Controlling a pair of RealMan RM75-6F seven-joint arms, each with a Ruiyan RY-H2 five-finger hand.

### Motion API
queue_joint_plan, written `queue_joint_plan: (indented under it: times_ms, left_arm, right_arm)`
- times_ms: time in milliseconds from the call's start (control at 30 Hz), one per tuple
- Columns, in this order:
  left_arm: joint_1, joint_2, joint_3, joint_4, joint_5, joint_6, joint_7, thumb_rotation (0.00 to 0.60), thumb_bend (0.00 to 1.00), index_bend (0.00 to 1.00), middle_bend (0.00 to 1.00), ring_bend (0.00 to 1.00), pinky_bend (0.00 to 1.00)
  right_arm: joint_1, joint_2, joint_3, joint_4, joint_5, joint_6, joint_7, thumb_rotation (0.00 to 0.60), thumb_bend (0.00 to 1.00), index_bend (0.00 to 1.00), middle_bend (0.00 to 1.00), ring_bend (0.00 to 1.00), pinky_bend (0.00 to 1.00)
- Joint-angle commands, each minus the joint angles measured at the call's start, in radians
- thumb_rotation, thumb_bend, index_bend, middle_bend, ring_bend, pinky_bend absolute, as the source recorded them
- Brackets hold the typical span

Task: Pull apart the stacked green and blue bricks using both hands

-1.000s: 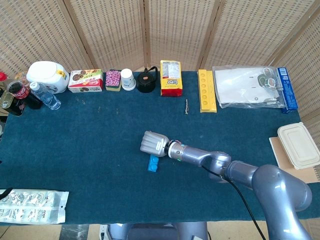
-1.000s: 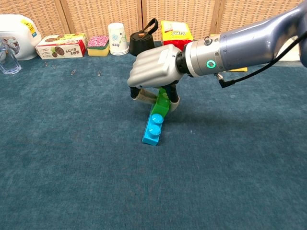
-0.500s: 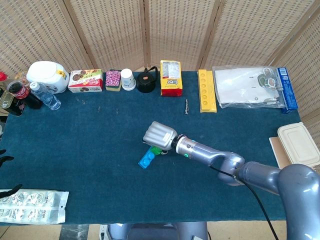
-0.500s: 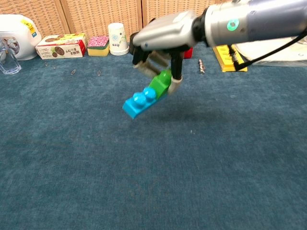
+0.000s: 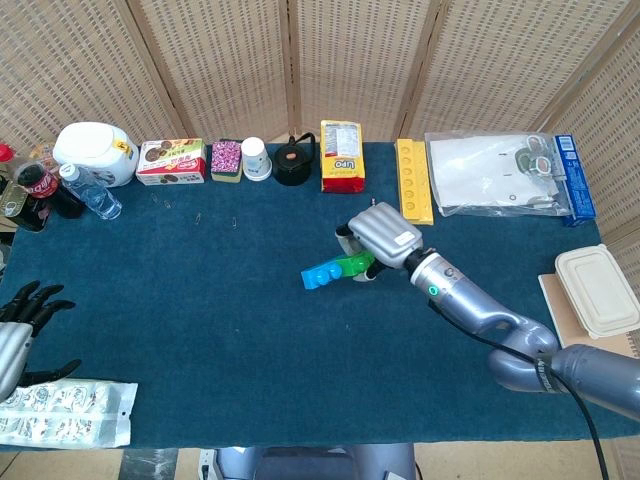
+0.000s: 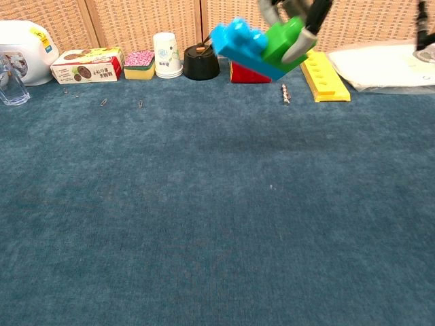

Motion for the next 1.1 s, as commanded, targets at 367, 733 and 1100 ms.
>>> queue_joint_plan:
  times_ms: [367, 733, 1100]
  left_arm:
    - [-0.168, -0.044, -0.069, -0.065, -0.021, -0.175, -0.015, 0.525, 0.18, 0.27, 0.16, 0.04, 0.21]
    - [-0.319, -0.15, -0.153, -0.08, -0.093, -0.31, -0.16, 0.529, 0.24, 0.27, 0.16, 0.09, 0.26]
    - [-0.467, -0.34, -0.243, -0.009, -0.1, -0.408, -0.545, 0.526, 0.15, 0.31, 0.16, 0.09, 0.24]
  right_arm:
    - [-0.194, 0.137, 0.048, -0.248, 0.167, 0.083, 0.198, 0.6, 0.0, 0.7, 0.65, 0.68, 0.67]
    - [-0.306, 0.167, 0.076, -0.366, 0.157, 0.07, 0.438, 0.6, 0.0, 0.71, 0.65, 0.69, 0.68]
    - [-0.401, 0.152, 0.091, -0.39, 0.056, 0.091, 0.638, 0.6, 0.0, 0.71, 0.65, 0.69, 0.69]
